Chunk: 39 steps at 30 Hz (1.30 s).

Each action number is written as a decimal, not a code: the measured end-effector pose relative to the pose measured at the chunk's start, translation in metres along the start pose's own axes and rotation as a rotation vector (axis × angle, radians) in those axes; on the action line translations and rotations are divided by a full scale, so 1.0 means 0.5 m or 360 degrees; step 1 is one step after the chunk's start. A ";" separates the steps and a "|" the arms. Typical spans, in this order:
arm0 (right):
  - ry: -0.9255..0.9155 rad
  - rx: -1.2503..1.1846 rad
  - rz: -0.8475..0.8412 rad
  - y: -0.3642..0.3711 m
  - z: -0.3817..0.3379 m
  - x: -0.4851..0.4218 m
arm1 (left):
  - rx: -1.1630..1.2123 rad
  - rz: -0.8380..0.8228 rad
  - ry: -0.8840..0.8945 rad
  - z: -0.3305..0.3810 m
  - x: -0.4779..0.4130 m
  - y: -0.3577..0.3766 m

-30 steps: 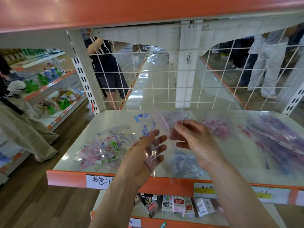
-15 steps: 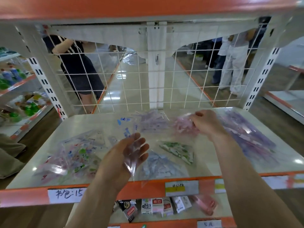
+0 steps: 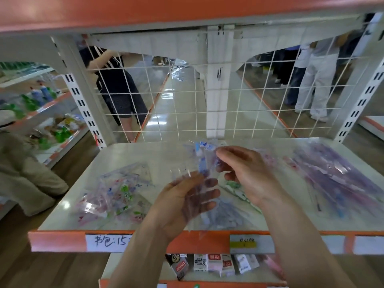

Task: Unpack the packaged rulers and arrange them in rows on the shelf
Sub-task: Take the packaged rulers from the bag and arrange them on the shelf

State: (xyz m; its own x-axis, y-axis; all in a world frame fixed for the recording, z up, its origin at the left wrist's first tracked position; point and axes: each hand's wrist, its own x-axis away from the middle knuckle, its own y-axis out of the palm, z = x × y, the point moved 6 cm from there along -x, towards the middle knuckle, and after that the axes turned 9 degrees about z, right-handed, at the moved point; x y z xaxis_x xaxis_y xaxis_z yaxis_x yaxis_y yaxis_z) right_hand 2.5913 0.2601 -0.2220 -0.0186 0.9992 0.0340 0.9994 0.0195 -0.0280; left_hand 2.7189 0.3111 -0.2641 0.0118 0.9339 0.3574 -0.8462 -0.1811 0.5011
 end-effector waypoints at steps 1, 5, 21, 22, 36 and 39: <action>0.0034 -0.0067 0.0030 -0.003 0.004 -0.002 | 0.0036 0.0022 0.0019 0.004 -0.001 -0.008; 0.0091 -0.0204 0.0118 -0.008 0.020 -0.004 | 0.0140 0.0167 0.0068 0.018 -0.009 -0.052; -0.0191 0.0500 -0.0042 0.010 0.028 0.002 | -0.0061 0.0232 0.0151 0.033 0.010 -0.063; -0.0148 0.0347 -0.0068 0.015 0.022 0.005 | -0.0099 0.0228 0.0142 0.032 0.013 -0.059; 0.0048 0.0288 -0.0306 0.098 0.057 0.017 | -0.0485 0.0577 0.0315 0.037 -0.008 -0.058; 0.0076 0.0164 -0.0092 0.078 0.050 -0.041 | -0.0508 0.0594 0.0375 0.055 -0.005 -0.074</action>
State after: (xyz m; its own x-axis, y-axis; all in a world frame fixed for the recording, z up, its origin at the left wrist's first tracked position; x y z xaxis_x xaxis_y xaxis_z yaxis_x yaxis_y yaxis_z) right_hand 2.6298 0.2411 -0.2490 -0.0722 0.9936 0.0863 0.9884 0.0829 -0.1272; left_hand 2.7650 0.3071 -0.2618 -0.4091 0.8744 0.2608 -0.8902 -0.4453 0.0968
